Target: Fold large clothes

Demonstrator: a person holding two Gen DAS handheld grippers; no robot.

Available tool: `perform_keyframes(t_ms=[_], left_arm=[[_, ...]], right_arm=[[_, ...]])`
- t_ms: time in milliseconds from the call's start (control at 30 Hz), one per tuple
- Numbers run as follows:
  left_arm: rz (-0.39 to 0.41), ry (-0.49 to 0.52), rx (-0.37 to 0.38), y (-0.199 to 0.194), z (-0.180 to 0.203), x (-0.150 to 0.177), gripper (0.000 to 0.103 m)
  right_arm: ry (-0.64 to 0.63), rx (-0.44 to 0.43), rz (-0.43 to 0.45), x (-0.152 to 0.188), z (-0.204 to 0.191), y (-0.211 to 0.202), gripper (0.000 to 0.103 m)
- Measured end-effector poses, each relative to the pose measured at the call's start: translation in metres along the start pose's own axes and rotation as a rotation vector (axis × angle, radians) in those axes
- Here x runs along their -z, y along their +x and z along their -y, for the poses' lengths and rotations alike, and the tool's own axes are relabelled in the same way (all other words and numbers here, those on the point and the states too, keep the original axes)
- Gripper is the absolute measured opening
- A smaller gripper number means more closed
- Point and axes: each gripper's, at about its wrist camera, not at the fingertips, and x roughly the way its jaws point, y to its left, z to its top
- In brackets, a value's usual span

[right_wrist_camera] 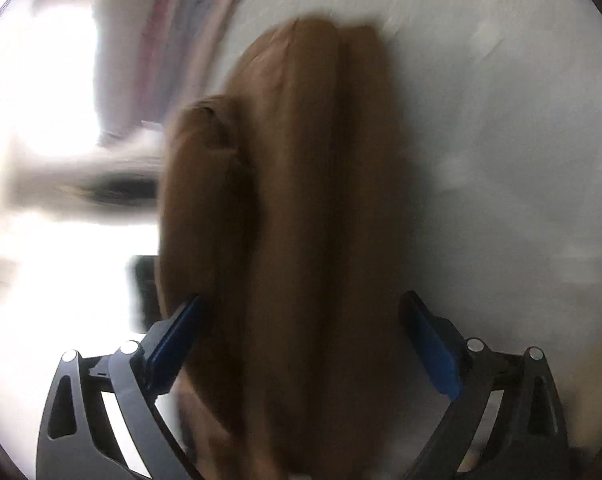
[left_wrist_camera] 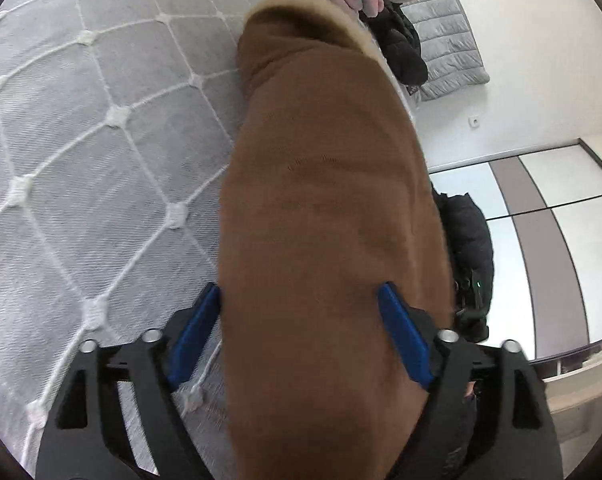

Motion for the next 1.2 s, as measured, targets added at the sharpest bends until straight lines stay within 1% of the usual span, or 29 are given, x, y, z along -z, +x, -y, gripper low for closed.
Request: perform_keyframes(t_ms=[33, 67, 133, 200, 267, 300, 333, 367, 400, 433, 467, 500, 533, 600, 633, 667, 700, 767, 800, 833, 867, 933, 967, 1000, 1067, 1167, 1200], left_arm=[[-0.021, 0.006, 0.006, 0.011, 0.003, 0.003, 0.084], [-0.035, 0.018, -0.005, 0.019, 0.007, 0.006, 0.086], [-0.034, 0.047, -0.038, 0.024, 0.015, 0.007, 0.086], [-0.026, 0.05, -0.034, 0.024, 0.019, 0.008, 0.086], [-0.026, 0.054, -0.042, 0.026, 0.019, 0.008, 0.086], [-0.025, 0.055, -0.045, 0.026, 0.019, 0.009, 0.086], [-0.023, 0.058, -0.048, 0.024, 0.019, 0.01, 0.086], [-0.023, 0.06, -0.05, 0.025, 0.02, 0.011, 0.086], [-0.024, 0.061, -0.052, 0.026, 0.022, 0.009, 0.086], [-0.024, 0.061, -0.052, 0.027, 0.024, 0.008, 0.086], [-0.024, 0.058, -0.049, 0.028, 0.023, 0.008, 0.086], [-0.025, 0.054, -0.046, 0.029, 0.024, 0.005, 0.086], [-0.025, 0.05, -0.045, 0.032, 0.025, 0.005, 0.086], [-0.028, 0.049, -0.053, 0.034, 0.025, 0.005, 0.086], [-0.026, 0.05, -0.055, 0.033, 0.024, 0.004, 0.086], [-0.02, 0.05, -0.06, 0.032, 0.024, 0.003, 0.086], [-0.01, 0.054, -0.067, 0.029, 0.025, 0.003, 0.084], [0.017, 0.068, -0.083, 0.026, 0.031, 0.004, 0.073], [0.042, 0.088, -0.09, 0.022, 0.038, 0.006, 0.069], [0.057, 0.103, -0.091, 0.018, 0.042, 0.006, 0.062], [0.08, 0.121, -0.086, 0.012, 0.047, 0.008, 0.059], [0.117, 0.14, -0.078, 0.002, 0.053, 0.008, 0.057], [0.144, 0.159, -0.093, -0.006, 0.057, 0.008, 0.056], [0.175, 0.175, -0.106, -0.015, 0.059, 0.008, 0.056], [0.216, 0.177, -0.103, -0.034, 0.059, 0.007, 0.056], [0.268, 0.178, -0.12, -0.069, 0.053, 0.004, 0.056], [0.288, 0.175, -0.14, -0.085, 0.048, 0.0, 0.056]], right_arm=[[0.022, -0.046, 0.004, -0.001, 0.001, 0.004, 0.096], [0.016, -0.043, 0.013, 0.001, -0.004, 0.004, 0.097], [-0.025, -0.084, 0.015, 0.004, -0.015, -0.001, 0.097], [-0.019, -0.124, 0.03, 0.006, -0.014, -0.008, 0.097], [-0.015, -0.126, 0.029, 0.005, -0.011, -0.006, 0.097], [-0.04, -0.092, 0.025, 0.005, -0.012, -0.005, 0.097], [-0.07, -0.032, 0.019, 0.007, -0.016, 0.0, 0.097], [-0.098, 0.032, 0.009, 0.007, -0.021, 0.008, 0.097], [-0.135, 0.14, -0.012, 0.008, -0.025, 0.018, 0.097], [-0.157, 0.207, -0.024, 0.006, -0.026, 0.025, 0.097], [-0.181, 0.247, -0.03, 0.005, -0.024, 0.032, 0.097], [-0.173, 0.229, -0.032, 0.003, -0.02, 0.033, 0.097], [-0.121, 0.176, -0.022, 0.001, -0.013, 0.029, 0.097], [-0.071, 0.099, -0.006, -0.001, -0.003, 0.026, 0.096], [-0.074, 0.084, 0.0, 0.0, -0.003, 0.026, 0.088], [-0.112, 0.079, 0.008, 0.005, -0.009, 0.027, 0.065], [-0.142, 0.107, 0.028, 0.009, -0.013, 0.027, 0.056], [-0.188, 0.123, 0.056, 0.016, -0.019, 0.025, 0.046], [-0.217, 0.129, 0.071, 0.02, -0.025, 0.026, 0.045], [-0.252, 0.13, 0.087, 0.025, -0.032, 0.027, 0.044], [-0.311, 0.128, 0.106, 0.03, -0.045, 0.027, 0.044], [-0.386, 0.086, 0.125, 0.043, -0.062, 0.028, 0.044], [-0.414, 0.049, 0.132, 0.047, -0.069, 0.025, 0.044], [-0.428, 0.02, 0.135, 0.048, -0.072, 0.027, 0.044], [-0.464, -0.017, 0.134, 0.051, -0.084, 0.036, 0.044], [-0.47, -0.081, 0.104, 0.048, -0.097, 0.068, 0.044], [-0.468, -0.097, 0.088, 0.045, -0.101, 0.082, 0.045]])
